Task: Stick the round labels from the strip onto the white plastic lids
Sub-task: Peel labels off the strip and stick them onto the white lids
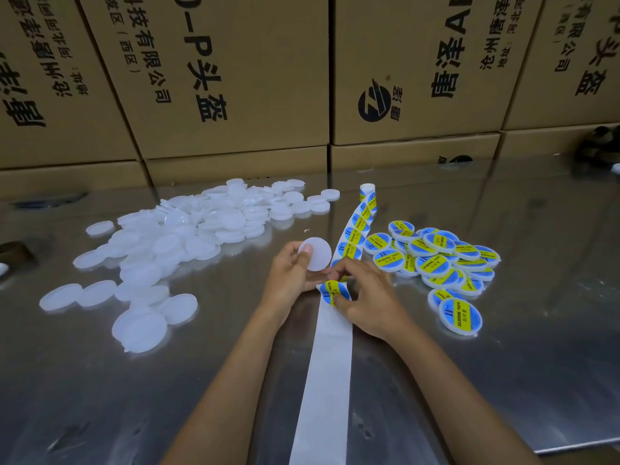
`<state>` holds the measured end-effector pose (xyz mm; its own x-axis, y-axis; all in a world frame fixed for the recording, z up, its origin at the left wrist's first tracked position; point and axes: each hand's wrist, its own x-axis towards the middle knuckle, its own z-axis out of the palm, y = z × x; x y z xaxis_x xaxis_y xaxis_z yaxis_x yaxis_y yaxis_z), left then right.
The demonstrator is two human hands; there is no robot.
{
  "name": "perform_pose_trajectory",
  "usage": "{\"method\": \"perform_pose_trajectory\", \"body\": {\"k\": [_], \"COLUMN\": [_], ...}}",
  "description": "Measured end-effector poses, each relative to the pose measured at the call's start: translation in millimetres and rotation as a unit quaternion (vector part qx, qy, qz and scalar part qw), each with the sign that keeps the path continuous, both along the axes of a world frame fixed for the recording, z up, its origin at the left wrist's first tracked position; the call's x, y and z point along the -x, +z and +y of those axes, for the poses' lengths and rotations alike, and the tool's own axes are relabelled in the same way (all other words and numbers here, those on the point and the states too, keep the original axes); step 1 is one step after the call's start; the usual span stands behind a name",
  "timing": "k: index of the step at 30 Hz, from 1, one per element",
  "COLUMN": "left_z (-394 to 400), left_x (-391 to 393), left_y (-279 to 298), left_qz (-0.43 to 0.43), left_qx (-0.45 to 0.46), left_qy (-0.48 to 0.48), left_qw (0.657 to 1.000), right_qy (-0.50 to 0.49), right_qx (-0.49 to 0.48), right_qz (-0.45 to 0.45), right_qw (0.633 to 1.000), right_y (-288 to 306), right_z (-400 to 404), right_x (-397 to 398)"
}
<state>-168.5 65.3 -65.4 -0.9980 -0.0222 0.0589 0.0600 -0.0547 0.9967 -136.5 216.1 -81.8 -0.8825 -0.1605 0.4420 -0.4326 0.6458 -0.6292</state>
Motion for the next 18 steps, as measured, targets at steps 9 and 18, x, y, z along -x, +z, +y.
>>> {"method": "perform_pose_trajectory", "body": {"k": [9, 18], "left_z": [3.8, 0.9], "left_x": [-1.7, -7.1], "left_y": [-0.4, 7.2], "left_qz": [0.004, -0.095], "left_qx": [0.096, -0.149], "left_qy": [0.002, -0.088], "left_qw": [0.995, 0.980], "right_qy": [0.038, -0.028], "right_qx": [0.315, 0.448], "right_qz": [-0.101, -0.135], "right_qw": [0.943, 0.883], "right_y": [19.1, 24.9], "right_z": [-4.4, 0.9], "right_x": [-3.9, -0.9]}}
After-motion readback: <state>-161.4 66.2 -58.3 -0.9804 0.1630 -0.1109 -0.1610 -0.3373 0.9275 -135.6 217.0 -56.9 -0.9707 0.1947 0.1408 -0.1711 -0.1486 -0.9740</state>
